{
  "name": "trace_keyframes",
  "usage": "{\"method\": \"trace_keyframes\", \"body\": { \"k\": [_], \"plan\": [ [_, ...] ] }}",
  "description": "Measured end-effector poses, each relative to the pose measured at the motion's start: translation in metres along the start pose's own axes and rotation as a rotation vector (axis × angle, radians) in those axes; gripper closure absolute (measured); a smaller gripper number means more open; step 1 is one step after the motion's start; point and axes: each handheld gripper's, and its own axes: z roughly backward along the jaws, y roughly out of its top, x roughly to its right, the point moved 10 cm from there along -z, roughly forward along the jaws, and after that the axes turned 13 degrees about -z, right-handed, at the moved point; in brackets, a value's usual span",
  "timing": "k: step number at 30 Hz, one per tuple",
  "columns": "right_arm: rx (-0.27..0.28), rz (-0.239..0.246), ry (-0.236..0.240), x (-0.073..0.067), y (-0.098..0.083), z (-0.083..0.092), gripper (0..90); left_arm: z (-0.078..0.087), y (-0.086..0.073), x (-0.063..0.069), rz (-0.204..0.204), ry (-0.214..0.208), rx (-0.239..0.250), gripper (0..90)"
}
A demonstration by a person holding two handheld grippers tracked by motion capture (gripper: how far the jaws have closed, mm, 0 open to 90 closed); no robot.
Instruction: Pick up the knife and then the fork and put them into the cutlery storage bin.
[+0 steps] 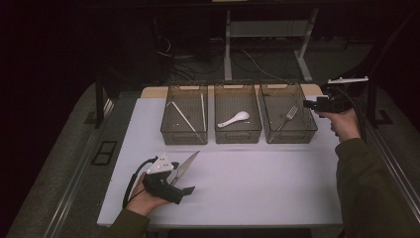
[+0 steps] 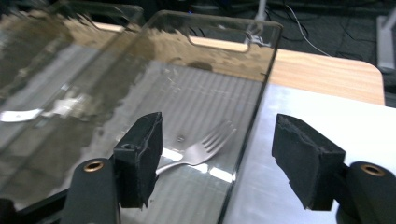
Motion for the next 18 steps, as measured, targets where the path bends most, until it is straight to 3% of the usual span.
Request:
{"method": "trace_keyframes", "body": {
  "k": [8, 13, 18],
  "plan": [
    [0.042, 0.090, 0.090, -0.038, -0.012, 0.032, 26.0, 0.001, -0.002, -0.001, -0.002, 0.014, -0.022, 0.0],
    [0.027, 0.145, 0.121, -0.061, -0.032, 0.047, 20.7, 0.001, -0.002, -0.002, -0.006, 0.027, -0.030, 0.0],
    [0.067, 0.164, 0.155, -0.076, -0.051, 0.062, 20.6, 0.001, -0.004, -0.002, -0.013, 0.034, -0.046, 0.0]
  ]
}}
